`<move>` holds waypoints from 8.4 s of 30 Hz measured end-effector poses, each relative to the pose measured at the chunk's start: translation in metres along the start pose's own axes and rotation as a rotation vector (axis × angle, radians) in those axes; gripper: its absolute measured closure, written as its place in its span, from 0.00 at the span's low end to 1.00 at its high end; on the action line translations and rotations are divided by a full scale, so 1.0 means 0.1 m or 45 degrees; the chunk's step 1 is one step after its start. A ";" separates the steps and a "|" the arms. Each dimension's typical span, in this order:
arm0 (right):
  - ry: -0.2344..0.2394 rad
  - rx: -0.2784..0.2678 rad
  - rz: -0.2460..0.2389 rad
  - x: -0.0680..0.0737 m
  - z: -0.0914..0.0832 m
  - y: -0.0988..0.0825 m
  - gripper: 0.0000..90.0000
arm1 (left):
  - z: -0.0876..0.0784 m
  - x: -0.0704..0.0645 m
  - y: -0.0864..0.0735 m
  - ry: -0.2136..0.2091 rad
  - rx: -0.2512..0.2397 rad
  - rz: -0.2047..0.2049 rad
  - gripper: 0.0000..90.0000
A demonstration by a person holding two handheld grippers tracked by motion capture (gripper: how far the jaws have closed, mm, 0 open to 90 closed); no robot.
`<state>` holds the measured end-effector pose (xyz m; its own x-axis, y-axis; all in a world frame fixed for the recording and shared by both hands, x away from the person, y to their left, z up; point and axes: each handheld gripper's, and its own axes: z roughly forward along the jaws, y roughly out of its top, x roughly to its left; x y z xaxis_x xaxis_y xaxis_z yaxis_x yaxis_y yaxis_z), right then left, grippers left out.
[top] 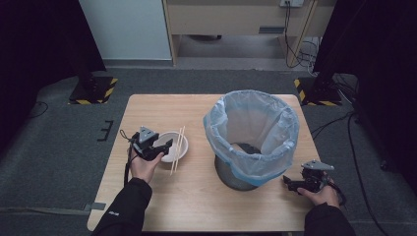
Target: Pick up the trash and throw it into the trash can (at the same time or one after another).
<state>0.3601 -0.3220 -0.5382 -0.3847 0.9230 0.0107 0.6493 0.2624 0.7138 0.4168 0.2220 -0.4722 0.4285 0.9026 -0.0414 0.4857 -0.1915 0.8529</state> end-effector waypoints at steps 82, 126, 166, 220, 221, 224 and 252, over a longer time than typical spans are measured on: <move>0.002 -0.004 -0.005 0.00 0.01 0.00 0.06 | 0.15 0.05 -0.14 0.025 0.250 -0.080 0.95; 0.002 -0.004 -0.005 0.00 0.01 0.00 0.06 | -0.74 0.02 0.54 -0.075 -0.249 -0.109 0.95; 0.002 -0.004 -0.005 0.00 0.01 0.00 0.06 | -1.38 -0.64 1.29 -0.318 -0.626 0.023 0.95; 0.007 -0.007 -0.008 0.01 0.01 0.00 0.06 | -0.66 -1.86 1.93 -0.618 -0.554 0.186 0.95; 0.007 -0.008 -0.009 0.01 0.01 0.00 0.06 | -0.64 -1.87 1.93 -0.623 -0.545 0.188 0.95; 0.007 -0.009 -0.011 0.01 0.01 0.00 0.06 | -0.59 -1.85 1.94 -0.647 -0.523 0.185 0.94; 0.012 -0.002 -0.009 0.01 0.01 0.00 0.06 | -0.92 -0.84 1.35 -0.395 -0.489 0.077 0.55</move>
<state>0.3602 -0.3208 -0.5385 -0.3958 0.9183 0.0123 0.6456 0.2687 0.7149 0.3763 0.1558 -0.3062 0.6824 0.7256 -0.0889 0.1619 -0.0314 0.9863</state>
